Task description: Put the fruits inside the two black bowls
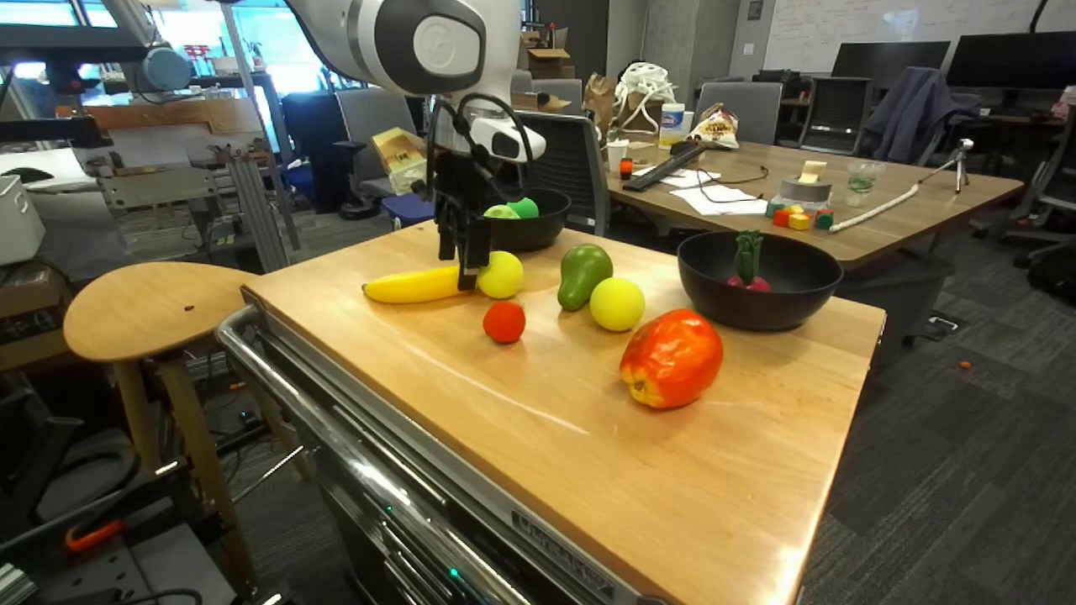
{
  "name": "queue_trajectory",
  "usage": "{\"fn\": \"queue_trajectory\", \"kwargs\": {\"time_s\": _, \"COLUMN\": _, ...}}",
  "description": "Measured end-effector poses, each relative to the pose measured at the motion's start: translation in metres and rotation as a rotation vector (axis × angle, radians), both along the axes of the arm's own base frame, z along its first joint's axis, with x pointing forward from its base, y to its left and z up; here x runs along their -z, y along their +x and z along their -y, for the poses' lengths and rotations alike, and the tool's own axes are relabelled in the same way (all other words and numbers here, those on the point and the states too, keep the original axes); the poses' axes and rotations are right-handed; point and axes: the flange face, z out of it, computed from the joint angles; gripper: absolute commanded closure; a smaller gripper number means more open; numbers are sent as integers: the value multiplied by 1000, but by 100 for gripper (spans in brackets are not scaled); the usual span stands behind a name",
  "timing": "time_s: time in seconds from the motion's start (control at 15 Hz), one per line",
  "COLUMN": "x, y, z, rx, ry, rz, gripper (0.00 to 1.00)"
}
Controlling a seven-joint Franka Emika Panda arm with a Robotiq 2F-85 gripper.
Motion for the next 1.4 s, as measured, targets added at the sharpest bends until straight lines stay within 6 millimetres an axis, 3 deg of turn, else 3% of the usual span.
{"fn": "queue_trajectory", "kwargs": {"time_s": 0.13, "x": 13, "y": 2, "z": -6, "rx": -7, "ry": -3, "rz": 9, "gripper": 51}}
{"fn": "queue_trajectory", "kwargs": {"time_s": 0.47, "x": 9, "y": 6, "z": -13, "rx": -7, "ry": 28, "rz": 29, "gripper": 87}}
{"fn": "queue_trajectory", "kwargs": {"time_s": 0.87, "x": 1, "y": 3, "z": -28, "rx": -99, "ry": 60, "rz": 38, "gripper": 87}}
{"fn": "queue_trajectory", "kwargs": {"time_s": 1.07, "x": -38, "y": -6, "z": -52, "rx": -219, "ry": 112, "rz": 84, "gripper": 87}}
{"fn": "queue_trajectory", "kwargs": {"time_s": 1.27, "x": -111, "y": -13, "z": -61, "rx": -302, "ry": 107, "rz": 221, "gripper": 87}}
{"fn": "queue_trajectory", "kwargs": {"time_s": 1.4, "x": -162, "y": -13, "z": -54, "rx": -327, "ry": 98, "rz": 327, "gripper": 87}}
